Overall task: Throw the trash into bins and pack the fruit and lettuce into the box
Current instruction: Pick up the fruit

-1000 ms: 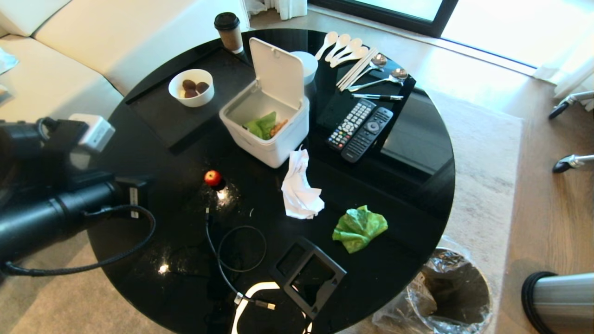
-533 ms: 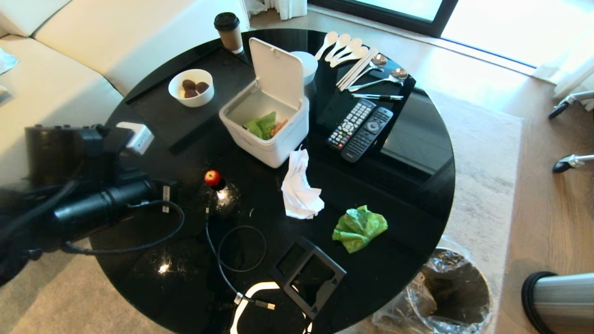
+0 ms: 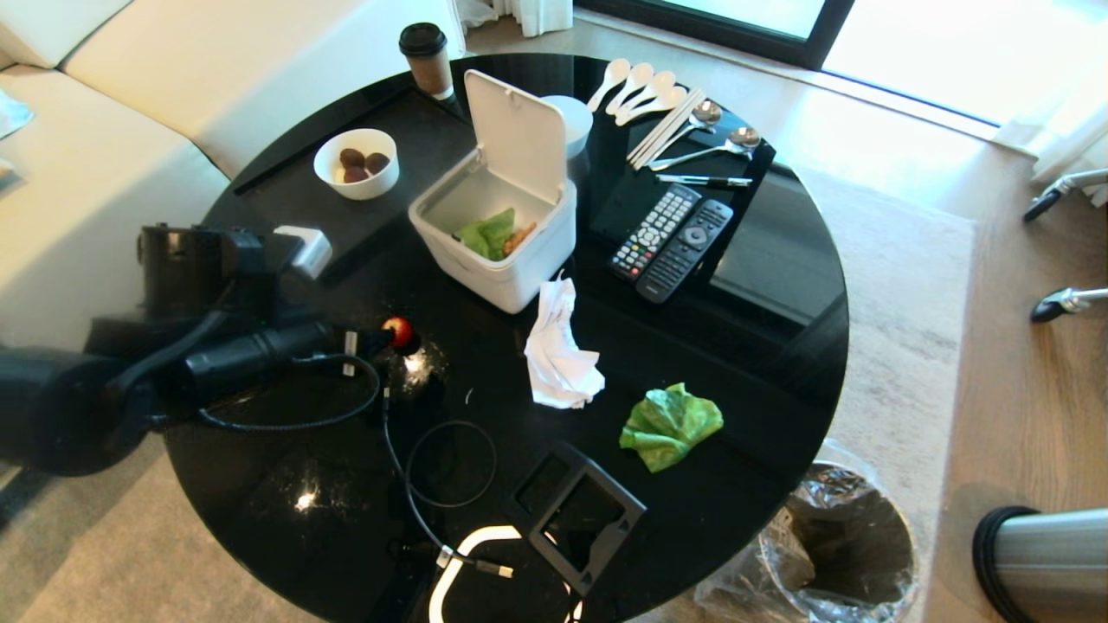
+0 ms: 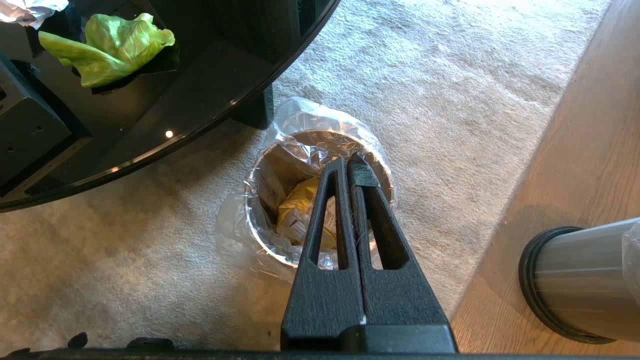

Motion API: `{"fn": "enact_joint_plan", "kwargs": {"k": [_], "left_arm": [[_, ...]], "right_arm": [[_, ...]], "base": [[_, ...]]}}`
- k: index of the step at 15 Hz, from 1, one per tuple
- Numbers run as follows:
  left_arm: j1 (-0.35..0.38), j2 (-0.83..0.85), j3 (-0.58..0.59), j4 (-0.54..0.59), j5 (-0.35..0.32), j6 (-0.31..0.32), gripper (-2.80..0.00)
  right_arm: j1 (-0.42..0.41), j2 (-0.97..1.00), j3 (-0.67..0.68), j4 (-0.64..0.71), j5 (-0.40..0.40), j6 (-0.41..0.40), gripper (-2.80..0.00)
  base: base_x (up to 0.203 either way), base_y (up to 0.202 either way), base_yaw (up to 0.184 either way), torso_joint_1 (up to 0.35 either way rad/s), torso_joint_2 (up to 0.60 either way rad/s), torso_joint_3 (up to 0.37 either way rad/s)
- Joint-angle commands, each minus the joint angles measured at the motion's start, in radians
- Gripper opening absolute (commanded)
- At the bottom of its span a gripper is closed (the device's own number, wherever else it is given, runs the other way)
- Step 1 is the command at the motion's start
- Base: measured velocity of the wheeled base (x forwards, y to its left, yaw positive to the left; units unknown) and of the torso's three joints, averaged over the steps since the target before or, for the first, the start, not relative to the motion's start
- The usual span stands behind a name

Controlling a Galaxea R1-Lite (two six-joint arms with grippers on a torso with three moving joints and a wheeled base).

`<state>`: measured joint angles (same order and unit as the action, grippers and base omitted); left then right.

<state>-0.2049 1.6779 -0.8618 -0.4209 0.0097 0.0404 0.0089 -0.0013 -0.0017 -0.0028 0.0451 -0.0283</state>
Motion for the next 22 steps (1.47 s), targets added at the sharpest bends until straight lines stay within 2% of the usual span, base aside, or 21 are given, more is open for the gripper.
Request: {"fn": "enact_joint_plan", "kwargs": {"k": [1, 11, 22], "left_arm": [[0.0, 0.055, -0.034, 0.002, -0.034, 0.003, 0.0], [-0.013, 0.142, -0.138, 0.014, -0.048, 0.021, 0.0], [-0.039, 0.196, -0.155, 0.005, -0.046, 0.027, 0.0]], "right_arm": [[0.0, 0.001, 0.0, 0.0, 0.001, -0.001, -2.8], [0.0, 0.001, 0.0, 0.0, 0.001, -0.001, -2.8], [0.0, 0.001, 0.0, 0.0, 0.001, -0.001, -2.8]], "base": [[0.0, 0.0, 0.0, 0.0, 0.0, 0.0], [0.0, 0.0, 0.0, 0.0, 0.0, 0.0], [0.0, 0.0, 0.0, 0.0, 0.0, 0.0]]}}
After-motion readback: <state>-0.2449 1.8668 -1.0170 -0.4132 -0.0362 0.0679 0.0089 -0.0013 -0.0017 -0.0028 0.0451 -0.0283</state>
